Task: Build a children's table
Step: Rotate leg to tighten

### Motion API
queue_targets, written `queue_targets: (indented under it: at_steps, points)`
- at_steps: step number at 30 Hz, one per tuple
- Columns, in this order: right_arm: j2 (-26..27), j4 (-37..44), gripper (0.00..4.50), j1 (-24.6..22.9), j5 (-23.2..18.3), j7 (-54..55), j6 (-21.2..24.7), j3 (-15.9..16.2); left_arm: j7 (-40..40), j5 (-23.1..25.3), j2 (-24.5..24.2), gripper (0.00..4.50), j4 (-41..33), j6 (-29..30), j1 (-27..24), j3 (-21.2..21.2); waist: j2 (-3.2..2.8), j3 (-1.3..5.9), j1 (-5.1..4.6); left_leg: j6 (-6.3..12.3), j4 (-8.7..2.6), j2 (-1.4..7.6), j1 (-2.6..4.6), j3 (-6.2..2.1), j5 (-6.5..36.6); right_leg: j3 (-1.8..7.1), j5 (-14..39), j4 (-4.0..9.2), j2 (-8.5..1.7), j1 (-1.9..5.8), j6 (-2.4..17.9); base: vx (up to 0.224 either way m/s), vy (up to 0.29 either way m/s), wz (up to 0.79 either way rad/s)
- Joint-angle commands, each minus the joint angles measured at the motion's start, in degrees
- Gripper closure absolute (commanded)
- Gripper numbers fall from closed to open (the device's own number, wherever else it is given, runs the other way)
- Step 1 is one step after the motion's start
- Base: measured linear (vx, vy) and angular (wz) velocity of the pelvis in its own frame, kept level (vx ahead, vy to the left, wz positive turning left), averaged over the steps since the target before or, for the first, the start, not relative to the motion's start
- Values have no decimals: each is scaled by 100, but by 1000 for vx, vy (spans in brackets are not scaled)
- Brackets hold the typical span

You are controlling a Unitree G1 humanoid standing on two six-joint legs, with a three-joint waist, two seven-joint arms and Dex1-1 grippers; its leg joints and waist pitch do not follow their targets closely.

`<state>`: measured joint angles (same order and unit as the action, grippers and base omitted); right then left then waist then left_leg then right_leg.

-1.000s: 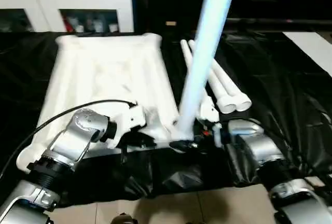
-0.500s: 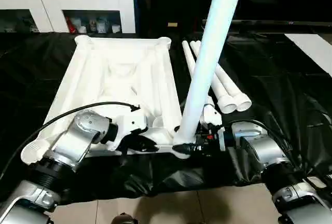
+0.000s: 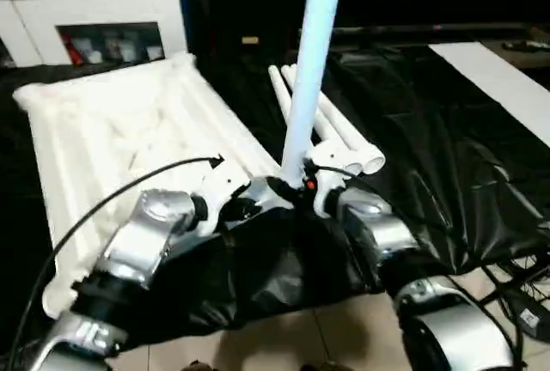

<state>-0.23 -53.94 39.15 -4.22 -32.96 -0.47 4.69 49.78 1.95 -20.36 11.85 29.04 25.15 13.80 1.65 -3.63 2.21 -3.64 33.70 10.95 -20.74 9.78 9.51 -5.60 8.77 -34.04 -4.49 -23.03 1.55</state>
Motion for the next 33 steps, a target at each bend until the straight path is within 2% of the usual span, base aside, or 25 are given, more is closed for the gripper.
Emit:
queue_targets:
  at_steps: [1, 5, 6, 7, 9, 11, 12, 14, 16, 17, 18, 22, 27, 28, 33]
  points:
    - [126, -359, 63, -38, 215, 25, 132, 219, 149, -233, 130, 450, -415, -138, 123, 157, -69, 373, 34, -47, -445, 234, 59, -114, 2159, 306, 2576, 489, -434, 204, 887, 0, 0, 0]
    - [-114, -195, 58, -56, 225, -529, -129, 314, 419, -297, 10, 450, -357, -312, 132, 193, -68, 386, 48, 9, -439, 232, 42, -100, 2026, 316, 2366, 470, -435, 227, 942, 0, 0, 0]
    - [-194, -120, 58, -84, 226, -810, -187, 357, 549, -340, -35, 450, -314, -366, 143, 195, -112, 394, 61, 27, -432, 235, 46, -96, 1980, 322, 2239, 447, -431, 232, 986, 0, 0, 0]
    - [-270, -31, 58, -124, 219, -1072, -239, 408, 661, -348, -79, 450, -254, -498, 161, 210, -91, 393, 65, 68, -437, 238, 29, -89, 1944, 325, 2100, 444, -419, 241, 1020, 0, 0, 0]
    - [-479, 250, 58, -261, 146, -1802, -308, 543, 974, -396, -189, 450, -132, -729, 203, 251, -96, 400, 113, 116, -431, 250, 47, -67, 1814, 336, 1834, 417, -417, 243, 1104, 0, 0, 0]
    - [-511, 295, 58, -283, 130, -1904, -307, 560, 1024, -407, -205, 450, -117, -758, 209, 256, -92, 405, 148, 141, -432, 254, 52, -63, 1771, 340, 1756, 403, -416, 249, 1141, 0, 0, 0]
    - [-687, 552, 58, -399, -5, -2490, -239, 634, 1309, -484, -293, 450, -38, -875, 242, 280, -88, 387, 175, 170, -437, 243, 58, -55, 1808, 334, 1842, 434, -408, 248, 1122, 0, 0, 0]
    - [-842, 745, 58, -482, -105, -2955, -154, 713, 1520, -493, -391, 450, 75, -967, 292, 319, -90, 386, 223, 155, -442, 264, 59, -58, 1808, 339, 1913, 423, -418, 251, 1092, 0, 0, 0]
    - [-881, 787, 58, -499, -123, -3063, -136, 736, 1569, -488, -418, 450, 111, -994, 307, 331, -107, 377, 271, 82, -451, 278, 89, -56, 1955, 339, 2101, 438, -420, 223, 1069, 0, 0, 0]
    - [-985, 894, 85, -542, -169, -3348, -89, 798, 1700, -477, -489, 450, 217, -1074, 351, 362, -102, 377, 307, 65, -445, 268, 117, -51, 2035, 335, 2222, 458, -416, 215, 1037, 0, 0, 0]
    - [-1097, 1008, 92, -589, -196, -3623, -59, 868, 1835, -461, -564, 450, 359, -1155, 403, 391, -102, 364, 326, 66, -447, 267, 132, -46, 2108, 335, 2350, 480, -413, 199, 1010, 0, 0, 0]
    - [-1311, 1338, 120, -699, -201, -4197, 155, 1045, 2239, -424, -749, 450, 698, -1337, 519, 466, -99, 366, 350, 17, -459, 279, 117, -66, 2123, 333, 2496, 481, -432, 211, 952, 0, 0, 0]
    - [-1360, 1552, 153, -778, -217, -4405, 300, 1128, 2340, -402, -786, 450, 818, -1416, 568, 448, -90, 371, 382, -9, -462, 281, 92, -83, 2053, 330, 2636, 485, -459, 229, 888, 0, 0, 0]
    - [-1335, 1600, 166, -805, -215, -4416, 342, 1152, 2353, -388, -795, 450, 872, -1456, 591, 442, -72, 373, 388, -7, -462, 278, 90, -80, 2015, 332, 2615, 490, -455, 225, 877, 0, 0, 0]
    - [-1137, 1455, 172, -807, -169, -3963, 322, 1060, 2314, -449, -768, 450, 925, -1514, 595, 398, -81, 375, 387, -23, -465, 280, 91, -81, 1993, 329, 2542, 471, -458, 220, 932, 0, 0, 0]
